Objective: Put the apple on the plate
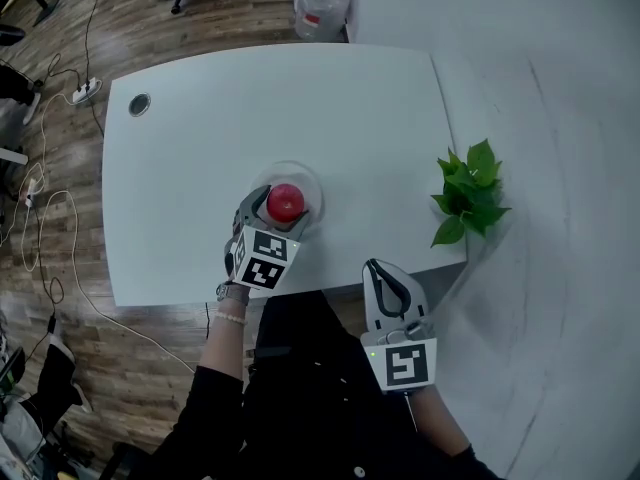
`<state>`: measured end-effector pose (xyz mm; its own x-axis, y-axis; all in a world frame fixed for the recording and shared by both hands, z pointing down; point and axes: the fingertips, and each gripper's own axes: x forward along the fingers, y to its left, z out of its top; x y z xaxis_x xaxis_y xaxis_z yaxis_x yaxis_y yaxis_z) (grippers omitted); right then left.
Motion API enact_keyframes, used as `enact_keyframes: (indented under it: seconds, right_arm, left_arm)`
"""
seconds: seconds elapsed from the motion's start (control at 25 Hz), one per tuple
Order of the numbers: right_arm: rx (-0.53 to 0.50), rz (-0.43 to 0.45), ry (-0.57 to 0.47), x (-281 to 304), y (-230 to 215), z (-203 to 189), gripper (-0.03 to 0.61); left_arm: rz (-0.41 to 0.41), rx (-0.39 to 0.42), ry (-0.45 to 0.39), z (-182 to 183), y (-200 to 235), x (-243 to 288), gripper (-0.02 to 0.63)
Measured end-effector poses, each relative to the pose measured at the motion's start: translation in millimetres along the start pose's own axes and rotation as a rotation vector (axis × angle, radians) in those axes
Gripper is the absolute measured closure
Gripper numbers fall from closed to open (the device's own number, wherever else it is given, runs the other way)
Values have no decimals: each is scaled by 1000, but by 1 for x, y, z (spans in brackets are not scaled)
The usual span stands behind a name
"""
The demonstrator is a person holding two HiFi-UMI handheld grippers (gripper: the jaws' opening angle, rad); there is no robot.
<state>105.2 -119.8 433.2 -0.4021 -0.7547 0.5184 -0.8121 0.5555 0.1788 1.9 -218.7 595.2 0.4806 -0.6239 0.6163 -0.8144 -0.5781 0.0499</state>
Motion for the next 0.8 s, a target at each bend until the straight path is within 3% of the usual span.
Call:
enact_keyframes:
  seconds: [0.52, 0.8]
  right_arm:
    - [0, 3, -6, -5, 6, 0, 535]
    - [-3, 15, -11, -5, 10, 2, 535]
  left_arm:
    - [2, -30, -15, -3, 3, -9, 252]
    - [12, -56, -72, 7, 3, -28, 252]
